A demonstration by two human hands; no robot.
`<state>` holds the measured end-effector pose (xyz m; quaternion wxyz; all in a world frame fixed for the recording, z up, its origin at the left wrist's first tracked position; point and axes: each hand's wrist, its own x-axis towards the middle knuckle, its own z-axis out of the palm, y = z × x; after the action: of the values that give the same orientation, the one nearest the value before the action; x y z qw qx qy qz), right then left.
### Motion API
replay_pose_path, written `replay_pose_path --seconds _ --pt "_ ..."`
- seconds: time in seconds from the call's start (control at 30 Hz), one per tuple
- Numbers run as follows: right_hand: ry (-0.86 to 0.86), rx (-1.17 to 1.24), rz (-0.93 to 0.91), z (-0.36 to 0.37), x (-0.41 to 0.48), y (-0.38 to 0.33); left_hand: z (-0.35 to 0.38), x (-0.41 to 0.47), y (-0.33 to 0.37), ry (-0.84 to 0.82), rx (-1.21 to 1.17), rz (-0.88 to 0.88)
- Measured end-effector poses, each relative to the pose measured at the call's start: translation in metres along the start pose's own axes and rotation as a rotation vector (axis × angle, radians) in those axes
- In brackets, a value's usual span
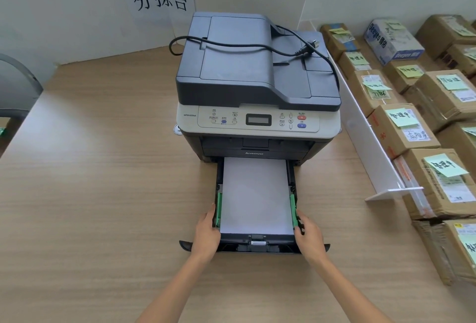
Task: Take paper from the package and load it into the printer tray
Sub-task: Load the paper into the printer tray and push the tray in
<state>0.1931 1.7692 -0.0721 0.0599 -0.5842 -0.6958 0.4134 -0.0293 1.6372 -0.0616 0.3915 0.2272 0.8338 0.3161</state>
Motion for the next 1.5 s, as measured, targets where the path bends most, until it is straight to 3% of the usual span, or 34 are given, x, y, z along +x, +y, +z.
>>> replay_pose_path --seconds 0.57,1.0,1.13,1.5 --pt "0.049 0.1 0.039 0.0 0.006 0.005 0.005 0.001 -0.005 0.027 0.07 0.061" --pt "0.054 -0.022 -0.031 0.006 0.0 0.003 0.003 0.006 -0.01 0.018 0.097 0.063" --pt "0.088 0.038 0.033 0.006 0.003 0.002 0.002 0.007 -0.011 0.015 0.11 0.062" --pt "0.031 0.063 0.052 0.001 0.006 0.006 0.001 0.007 -0.01 -0.029 0.086 0.02"
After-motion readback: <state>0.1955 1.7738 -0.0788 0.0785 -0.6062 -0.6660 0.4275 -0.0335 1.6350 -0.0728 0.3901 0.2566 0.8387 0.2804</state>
